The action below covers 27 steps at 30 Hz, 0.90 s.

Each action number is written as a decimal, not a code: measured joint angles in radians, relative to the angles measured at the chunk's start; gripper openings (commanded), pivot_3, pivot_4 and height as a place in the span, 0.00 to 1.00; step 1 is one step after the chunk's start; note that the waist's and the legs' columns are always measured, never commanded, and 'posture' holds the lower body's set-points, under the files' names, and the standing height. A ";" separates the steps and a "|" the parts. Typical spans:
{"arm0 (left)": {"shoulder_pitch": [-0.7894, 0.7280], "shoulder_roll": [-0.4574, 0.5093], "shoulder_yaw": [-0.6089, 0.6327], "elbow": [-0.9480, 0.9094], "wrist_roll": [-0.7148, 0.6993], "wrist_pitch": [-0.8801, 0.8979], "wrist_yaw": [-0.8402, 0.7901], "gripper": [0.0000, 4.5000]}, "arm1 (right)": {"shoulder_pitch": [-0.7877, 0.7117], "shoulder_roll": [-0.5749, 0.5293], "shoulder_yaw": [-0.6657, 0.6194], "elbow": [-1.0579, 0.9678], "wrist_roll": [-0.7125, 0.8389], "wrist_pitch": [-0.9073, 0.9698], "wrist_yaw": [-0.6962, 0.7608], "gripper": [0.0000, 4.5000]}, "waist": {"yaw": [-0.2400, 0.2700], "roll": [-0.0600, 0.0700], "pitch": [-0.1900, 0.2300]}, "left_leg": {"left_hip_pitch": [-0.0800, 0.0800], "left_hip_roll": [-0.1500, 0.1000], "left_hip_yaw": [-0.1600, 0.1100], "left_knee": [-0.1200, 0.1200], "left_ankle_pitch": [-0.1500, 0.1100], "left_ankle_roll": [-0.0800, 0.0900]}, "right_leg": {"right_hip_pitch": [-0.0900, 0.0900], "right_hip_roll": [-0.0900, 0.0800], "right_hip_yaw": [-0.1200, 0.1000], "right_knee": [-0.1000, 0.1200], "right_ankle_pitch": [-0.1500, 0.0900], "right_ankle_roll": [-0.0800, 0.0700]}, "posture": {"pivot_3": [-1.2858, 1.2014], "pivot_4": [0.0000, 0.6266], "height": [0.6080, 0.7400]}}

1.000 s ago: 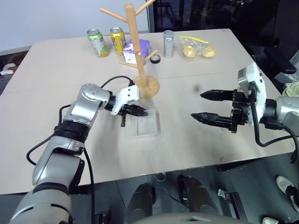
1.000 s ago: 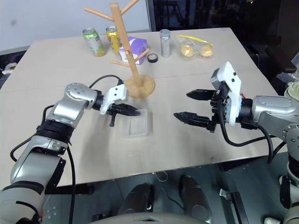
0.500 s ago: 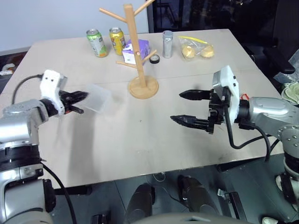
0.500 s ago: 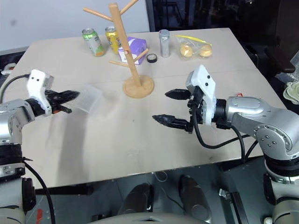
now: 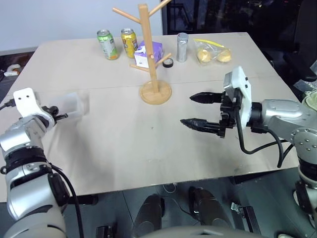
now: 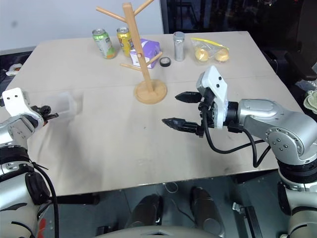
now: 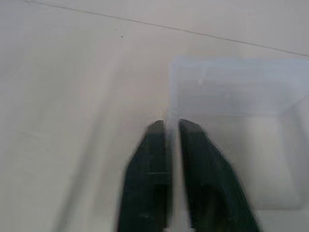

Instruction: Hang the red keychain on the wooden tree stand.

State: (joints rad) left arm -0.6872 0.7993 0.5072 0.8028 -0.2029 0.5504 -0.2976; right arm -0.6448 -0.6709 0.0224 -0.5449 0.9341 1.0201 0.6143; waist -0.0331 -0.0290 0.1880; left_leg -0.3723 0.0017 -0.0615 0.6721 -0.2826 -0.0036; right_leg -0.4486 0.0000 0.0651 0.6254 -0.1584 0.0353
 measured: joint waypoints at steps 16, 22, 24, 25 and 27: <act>0.064 0.182 -0.106 -0.545 -0.166 0.237 -0.323 0.96 | 0.203 -0.058 -0.245 -0.068 0.089 0.100 -0.247 1.00 | 0.000 -0.001 0.000 | -0.003 0.000 -0.001 0.000 0.000 0.000 | -0.001 -0.002 0.000 -0.001 0.000 0.000 | 0.52 0.24 1.00; 0.046 0.141 -0.310 -0.874 -0.333 0.277 -0.587 0.96 | 0.333 -0.035 -0.309 -0.077 -0.027 0.119 -0.465 1.00 | -0.001 -0.002 -0.001 | -0.004 -0.001 0.001 0.002 0.000 0.000 | -0.001 -0.001 0.001 -0.001 0.000 0.000 | 0.52 0.24 1.00; 0.019 0.086 -0.417 -0.951 -0.348 0.244 -0.662 0.96 | 0.390 -0.019 -0.314 -0.059 -0.114 0.102 -0.533 1.00 | -0.003 -0.002 0.000 | -0.004 -0.001 0.002 0.002 0.000 0.000 | -0.001 0.000 0.002 -0.001 0.000 0.000 | 0.52 0.24 1.00; 0.005 0.050 -0.464 -0.965 -0.346 0.222 -0.680 0.96 | 0.412 -0.012 -0.314 -0.039 -0.155 0.088 -0.553 1.00 | -0.005 -0.002 0.000 | -0.004 -0.001 0.002 0.002 0.000 0.000 | -0.001 0.000 0.003 -0.001 0.000 0.000 | 0.52 0.24 1.00; -0.031 -0.026 -0.542 -0.961 -0.320 0.171 -0.694 0.96 | 0.452 -0.002 -0.313 0.010 -0.232 0.037 -0.571 1.00 | -0.008 -0.002 -0.001 | -0.005 0.000 0.003 0.002 0.000 0.000 | -0.001 0.002 0.004 0.000 0.000 0.000 | 0.52 0.24 1.00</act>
State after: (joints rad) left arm -0.7179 0.7737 -0.0345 -0.1577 -0.5228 0.7217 -0.9912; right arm -0.1928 -0.6725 -0.2910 -0.5348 0.7017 1.0574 0.0429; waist -0.0415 -0.0306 0.1875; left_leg -0.3771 0.0013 -0.0586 0.6744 -0.2826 -0.0036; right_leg -0.4492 0.0018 0.0691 0.6252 -0.1588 0.0355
